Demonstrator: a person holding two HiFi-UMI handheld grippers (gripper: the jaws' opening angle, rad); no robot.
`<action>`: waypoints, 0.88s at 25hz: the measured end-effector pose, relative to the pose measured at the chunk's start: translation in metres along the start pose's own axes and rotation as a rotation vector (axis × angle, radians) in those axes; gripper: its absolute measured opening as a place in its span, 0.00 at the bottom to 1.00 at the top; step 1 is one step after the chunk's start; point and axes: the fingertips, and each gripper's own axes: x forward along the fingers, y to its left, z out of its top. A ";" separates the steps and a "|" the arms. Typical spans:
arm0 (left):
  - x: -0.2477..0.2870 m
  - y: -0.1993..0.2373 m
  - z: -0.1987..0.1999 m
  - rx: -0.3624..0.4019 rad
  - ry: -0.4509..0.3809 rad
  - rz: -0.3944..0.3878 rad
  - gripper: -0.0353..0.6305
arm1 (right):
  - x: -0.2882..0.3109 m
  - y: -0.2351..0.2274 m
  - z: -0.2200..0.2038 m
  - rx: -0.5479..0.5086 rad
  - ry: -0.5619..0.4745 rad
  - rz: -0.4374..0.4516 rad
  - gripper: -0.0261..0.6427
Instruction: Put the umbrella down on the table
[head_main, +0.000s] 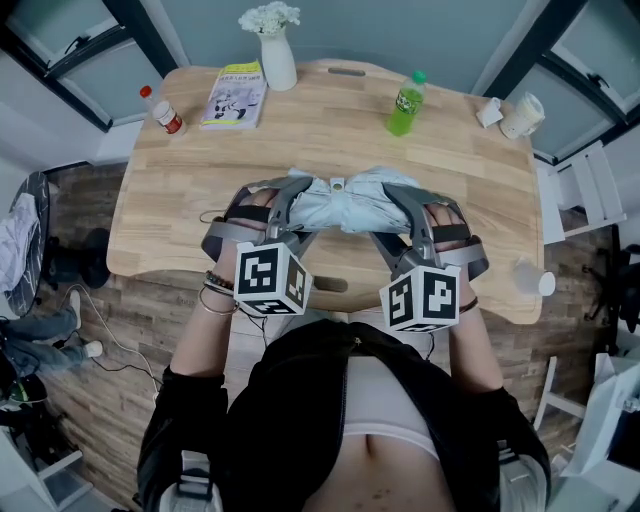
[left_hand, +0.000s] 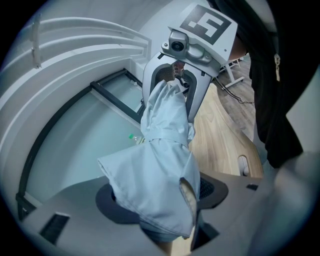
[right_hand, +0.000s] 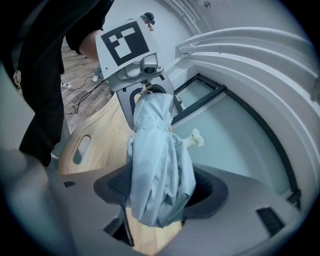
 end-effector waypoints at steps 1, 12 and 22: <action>0.001 0.001 -0.001 0.001 -0.002 -0.002 0.48 | 0.001 -0.001 0.000 0.004 0.004 0.003 0.51; 0.018 0.008 -0.014 -0.008 -0.010 -0.027 0.48 | 0.024 -0.004 -0.003 0.001 0.012 0.022 0.51; 0.029 0.004 -0.022 -0.019 -0.008 -0.056 0.48 | 0.036 0.000 -0.006 0.016 0.026 0.056 0.51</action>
